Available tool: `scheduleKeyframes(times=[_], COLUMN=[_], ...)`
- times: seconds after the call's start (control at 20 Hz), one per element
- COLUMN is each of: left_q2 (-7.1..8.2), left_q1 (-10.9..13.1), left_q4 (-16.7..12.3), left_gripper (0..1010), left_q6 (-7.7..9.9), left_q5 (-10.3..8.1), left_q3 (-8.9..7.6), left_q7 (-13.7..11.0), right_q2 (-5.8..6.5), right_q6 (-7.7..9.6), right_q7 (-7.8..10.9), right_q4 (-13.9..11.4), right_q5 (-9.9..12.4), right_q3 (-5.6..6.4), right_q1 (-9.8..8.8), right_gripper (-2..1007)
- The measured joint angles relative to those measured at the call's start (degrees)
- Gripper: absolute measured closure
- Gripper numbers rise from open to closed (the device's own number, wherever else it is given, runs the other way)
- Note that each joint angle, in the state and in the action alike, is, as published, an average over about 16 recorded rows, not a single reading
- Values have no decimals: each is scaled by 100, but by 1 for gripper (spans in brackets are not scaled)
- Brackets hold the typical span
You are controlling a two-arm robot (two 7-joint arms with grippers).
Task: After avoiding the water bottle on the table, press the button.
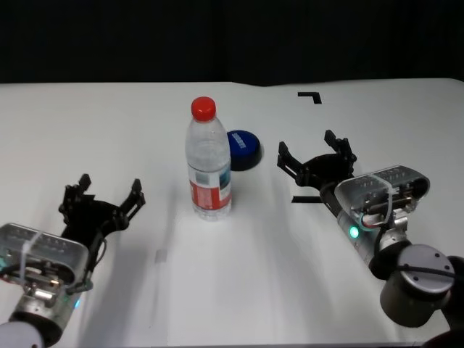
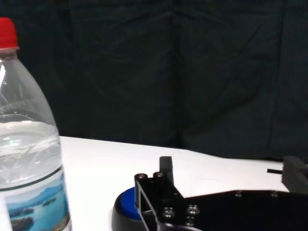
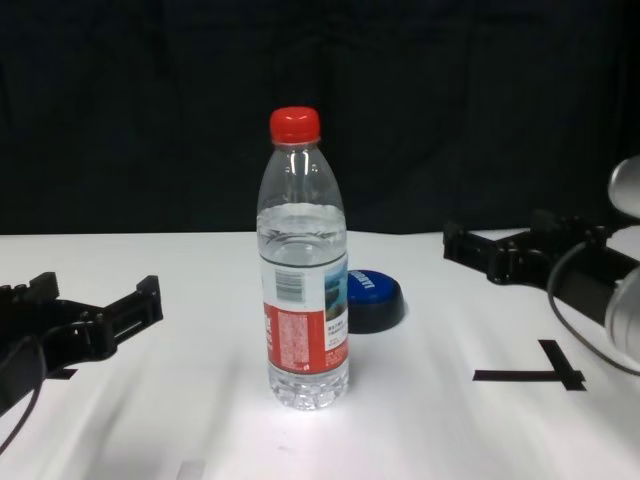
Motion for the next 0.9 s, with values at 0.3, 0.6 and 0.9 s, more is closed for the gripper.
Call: scheduleKeyframes(times=[0.3, 0.6, 0.9], left_q2=[0, 0, 0], left_q1=[0, 0, 0], left_q4=[0, 0, 0], left_gripper=[7, 7, 7], left_q6=[0, 0, 0], left_q5=[0, 0, 0], left_q3=[0, 0, 0], left_q7=[0, 0, 0], right_q2=[9, 38, 109], right_q6=[51, 87, 110], right_q7=[-38, -42, 24], right_q4=[-256, -446, -548], right_q5=[11, 6, 4], right_q3=[29, 49, 46], right_q1=[-247, -439, -537], right_gripper=[2, 2, 2])
